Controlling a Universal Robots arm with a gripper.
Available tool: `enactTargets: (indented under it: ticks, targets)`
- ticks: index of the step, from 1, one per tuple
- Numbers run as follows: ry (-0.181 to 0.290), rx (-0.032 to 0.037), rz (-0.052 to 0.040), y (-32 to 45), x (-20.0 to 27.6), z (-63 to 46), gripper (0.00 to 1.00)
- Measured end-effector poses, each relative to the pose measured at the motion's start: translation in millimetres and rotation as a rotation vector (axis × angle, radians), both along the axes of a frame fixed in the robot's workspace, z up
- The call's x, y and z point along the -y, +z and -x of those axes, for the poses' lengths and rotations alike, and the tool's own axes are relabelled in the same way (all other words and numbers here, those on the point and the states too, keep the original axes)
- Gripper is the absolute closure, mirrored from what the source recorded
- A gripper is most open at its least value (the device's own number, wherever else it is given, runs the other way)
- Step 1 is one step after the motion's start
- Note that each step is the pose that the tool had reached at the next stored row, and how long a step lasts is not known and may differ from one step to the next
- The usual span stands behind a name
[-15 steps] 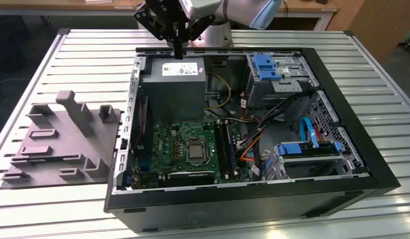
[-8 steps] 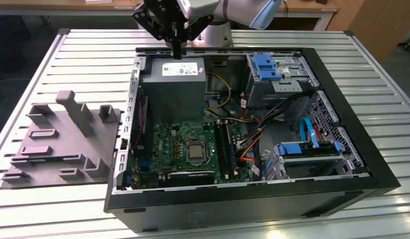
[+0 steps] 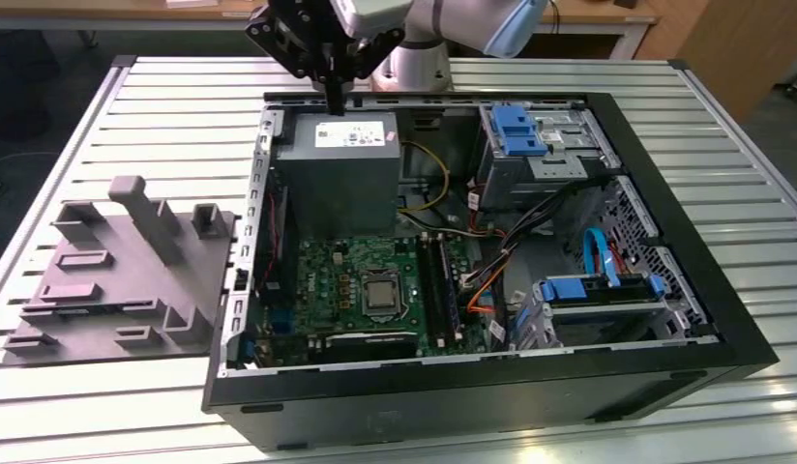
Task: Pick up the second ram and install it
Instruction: 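Reach for the second ram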
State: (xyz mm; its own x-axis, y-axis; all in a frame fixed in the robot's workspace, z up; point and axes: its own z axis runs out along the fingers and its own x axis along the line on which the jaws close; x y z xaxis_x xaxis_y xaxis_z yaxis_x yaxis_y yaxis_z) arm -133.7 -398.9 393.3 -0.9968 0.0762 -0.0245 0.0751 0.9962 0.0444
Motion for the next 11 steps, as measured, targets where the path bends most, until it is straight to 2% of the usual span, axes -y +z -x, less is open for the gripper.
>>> enactTargets:
  ticks: [11]
  targets:
    - [0.000,0.0001,0.0000,0.0,0.0,19.6,0.90]
